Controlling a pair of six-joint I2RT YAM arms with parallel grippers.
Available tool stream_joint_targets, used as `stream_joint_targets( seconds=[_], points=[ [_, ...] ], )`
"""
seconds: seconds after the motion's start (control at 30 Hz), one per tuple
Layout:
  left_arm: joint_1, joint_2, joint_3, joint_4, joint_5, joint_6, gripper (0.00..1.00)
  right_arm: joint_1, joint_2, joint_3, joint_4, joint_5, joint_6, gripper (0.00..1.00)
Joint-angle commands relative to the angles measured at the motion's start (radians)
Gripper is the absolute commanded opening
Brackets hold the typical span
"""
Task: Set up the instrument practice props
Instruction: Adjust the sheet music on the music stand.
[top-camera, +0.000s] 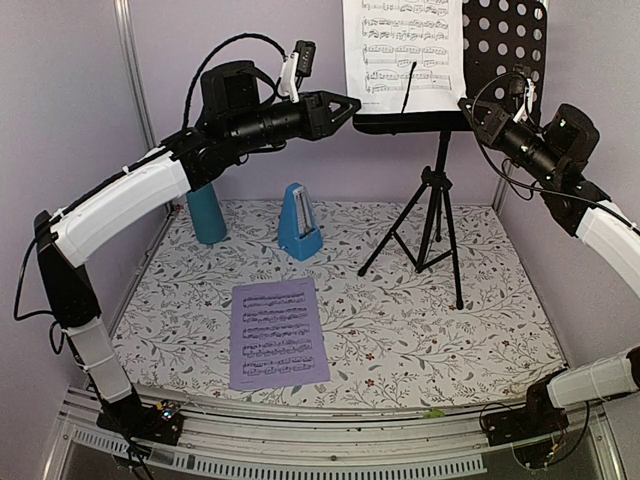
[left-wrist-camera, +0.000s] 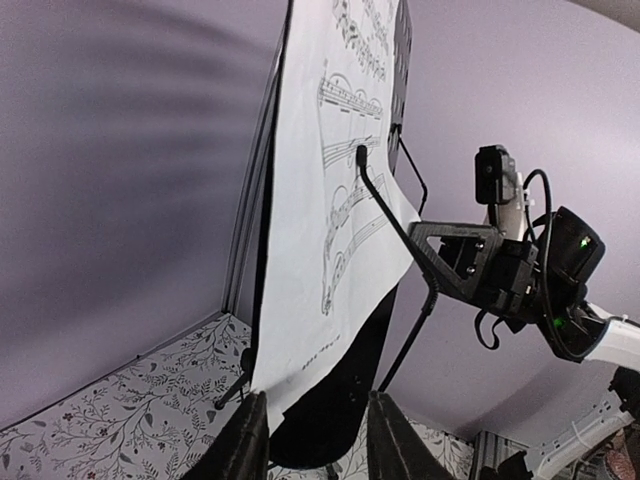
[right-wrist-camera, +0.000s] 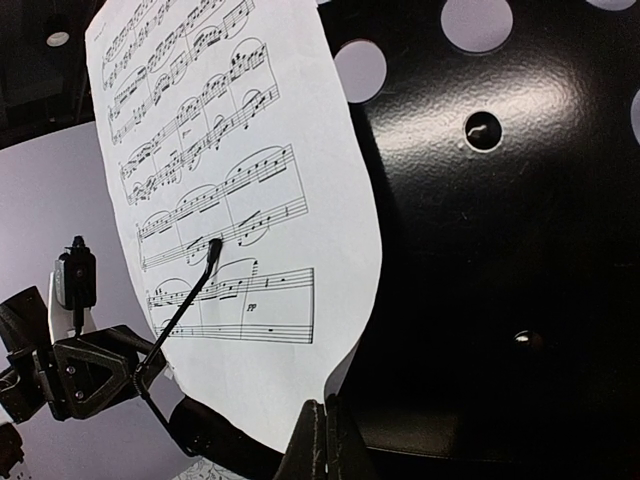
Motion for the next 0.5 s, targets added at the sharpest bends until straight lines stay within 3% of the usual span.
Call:
stream_joint_targets(
  seconds=[0.0, 0.47],
  points=[
    [-0.012, -0.015, 0.011, -0.012, -0.014, 0.003, 0.35, 0.01, 0.003, 0.027, 0.002, -0.002, -0.01, 0.0],
    [-0.013, -0.004, 0.027, -0.031, -0.008, 0.004, 0.34, 0.012, 0.002, 0.025, 0.004, -0.003, -0.009, 0.0]
  ],
)
